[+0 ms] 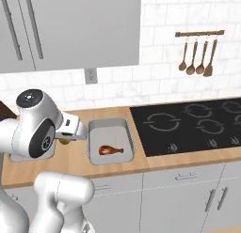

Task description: Place one potato and one chicken drumstick in each tupperware on the nearby counter, to pack two identical lunches.

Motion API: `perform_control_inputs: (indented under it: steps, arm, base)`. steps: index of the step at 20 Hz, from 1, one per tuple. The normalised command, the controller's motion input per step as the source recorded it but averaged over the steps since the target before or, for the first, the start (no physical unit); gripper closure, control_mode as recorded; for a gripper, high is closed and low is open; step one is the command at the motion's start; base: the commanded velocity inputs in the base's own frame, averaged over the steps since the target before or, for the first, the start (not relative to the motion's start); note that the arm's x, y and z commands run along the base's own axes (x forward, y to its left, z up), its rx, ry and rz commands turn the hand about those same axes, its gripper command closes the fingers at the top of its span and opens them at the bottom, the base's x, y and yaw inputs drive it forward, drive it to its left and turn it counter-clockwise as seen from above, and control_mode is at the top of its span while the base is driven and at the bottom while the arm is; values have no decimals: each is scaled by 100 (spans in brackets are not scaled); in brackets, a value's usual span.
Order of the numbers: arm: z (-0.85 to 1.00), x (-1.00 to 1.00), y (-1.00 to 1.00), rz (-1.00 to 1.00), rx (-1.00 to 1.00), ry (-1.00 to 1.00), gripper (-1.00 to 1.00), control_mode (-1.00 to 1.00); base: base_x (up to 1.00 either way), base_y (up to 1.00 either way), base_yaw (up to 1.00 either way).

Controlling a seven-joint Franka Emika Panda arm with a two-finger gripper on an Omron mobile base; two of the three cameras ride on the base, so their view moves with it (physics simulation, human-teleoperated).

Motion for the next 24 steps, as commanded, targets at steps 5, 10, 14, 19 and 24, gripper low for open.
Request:
perform_control_inputs:
  steps: [5,10,14,19,24]
  arm:
    - [0,0,0,0,0,0,100,100]
    - [-68,56,0,23,0,4,100,-100]
    - [-43,55,-3,2,0,-1,100,-100]
    - [-23,69,-31,0,0,0,100,-100]
    - [-36,67,-59,0,0,1,100,-100]
  base:
    - [99,0,38]
    - [0,0,0]
    - [0,0,0]
    - [0,0,0]
    - [0,0,0]
